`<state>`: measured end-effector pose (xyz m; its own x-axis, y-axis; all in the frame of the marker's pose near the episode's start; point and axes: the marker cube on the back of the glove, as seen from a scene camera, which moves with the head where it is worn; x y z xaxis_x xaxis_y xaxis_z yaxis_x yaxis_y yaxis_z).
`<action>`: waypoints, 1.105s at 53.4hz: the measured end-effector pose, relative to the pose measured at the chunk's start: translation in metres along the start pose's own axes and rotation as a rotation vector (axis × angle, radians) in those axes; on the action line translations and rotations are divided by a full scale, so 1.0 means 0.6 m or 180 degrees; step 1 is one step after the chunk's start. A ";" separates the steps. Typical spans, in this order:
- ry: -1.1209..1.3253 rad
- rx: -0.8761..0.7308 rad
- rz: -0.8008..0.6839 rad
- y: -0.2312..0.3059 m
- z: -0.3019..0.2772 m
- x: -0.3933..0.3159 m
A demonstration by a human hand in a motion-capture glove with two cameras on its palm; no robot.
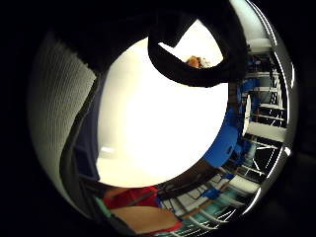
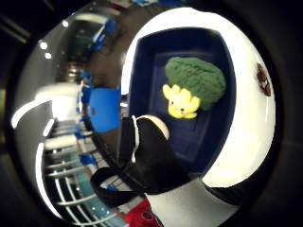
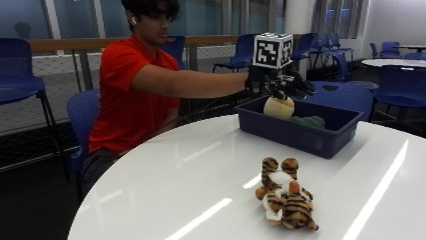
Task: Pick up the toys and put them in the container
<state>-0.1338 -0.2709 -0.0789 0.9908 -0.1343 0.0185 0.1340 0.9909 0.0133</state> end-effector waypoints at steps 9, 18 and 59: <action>-0.0005 -0.0035 0.0206 -0.014 0.014 0.070; 0.0013 0.0024 0.0437 -0.033 0.024 0.137; 0.0171 -0.0005 0.1222 -0.168 0.102 0.417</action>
<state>0.0996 -0.4052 -0.0145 0.9685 0.2473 -0.0304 -0.2470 0.9689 0.0139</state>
